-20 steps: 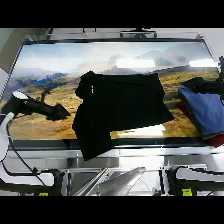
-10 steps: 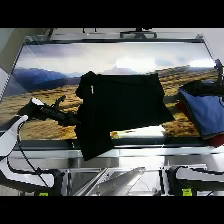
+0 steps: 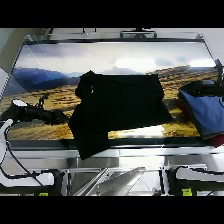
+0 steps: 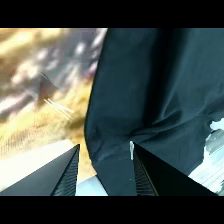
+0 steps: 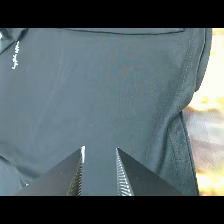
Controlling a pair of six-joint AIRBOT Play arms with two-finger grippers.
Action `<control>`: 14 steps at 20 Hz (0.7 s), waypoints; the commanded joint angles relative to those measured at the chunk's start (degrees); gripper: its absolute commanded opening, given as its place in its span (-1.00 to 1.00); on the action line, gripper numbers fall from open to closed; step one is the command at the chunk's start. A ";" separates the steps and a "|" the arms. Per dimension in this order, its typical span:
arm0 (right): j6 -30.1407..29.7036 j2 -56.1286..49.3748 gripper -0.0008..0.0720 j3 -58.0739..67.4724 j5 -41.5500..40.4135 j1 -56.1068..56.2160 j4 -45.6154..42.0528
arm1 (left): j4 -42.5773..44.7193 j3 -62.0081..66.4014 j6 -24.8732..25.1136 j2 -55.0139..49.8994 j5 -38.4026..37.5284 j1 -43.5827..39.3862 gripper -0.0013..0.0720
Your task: Fold the shirts.
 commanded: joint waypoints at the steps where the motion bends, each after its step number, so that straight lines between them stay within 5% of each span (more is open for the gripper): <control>1: 0.09 0.02 -0.29 0.00 0.17 -0.02 0.02 | -0.59 0.00 0.22 -2.58 0.66 -1.64 0.03; 10: 0.52 -0.13 -0.29 -0.02 2.75 0.07 -4.57 | -5.40 6.56 -0.61 -12.15 -7.10 -4.79 0.02; 11: 1.44 -0.52 -0.29 -0.04 3.15 0.09 -7.41 | -6.82 7.96 -0.57 -12.13 -7.17 -4.79 -0.23; 12: 2.89 -1.18 -0.18 -0.13 3.06 0.09 -10.38 | -6.93 9.40 -0.57 -12.13 -7.30 -4.79 -0.83; 13: 3.69 -1.90 0.07 -0.26 3.06 0.09 -12.98 | -7.06 10.43 -0.44 -12.11 -7.58 -4.79 -0.91; 14: 3.91 -2.78 0.10 -0.81 3.06 0.09 -14.67 | -7.28 11.08 -0.44 -12.11 -8.09 -4.79 -0.91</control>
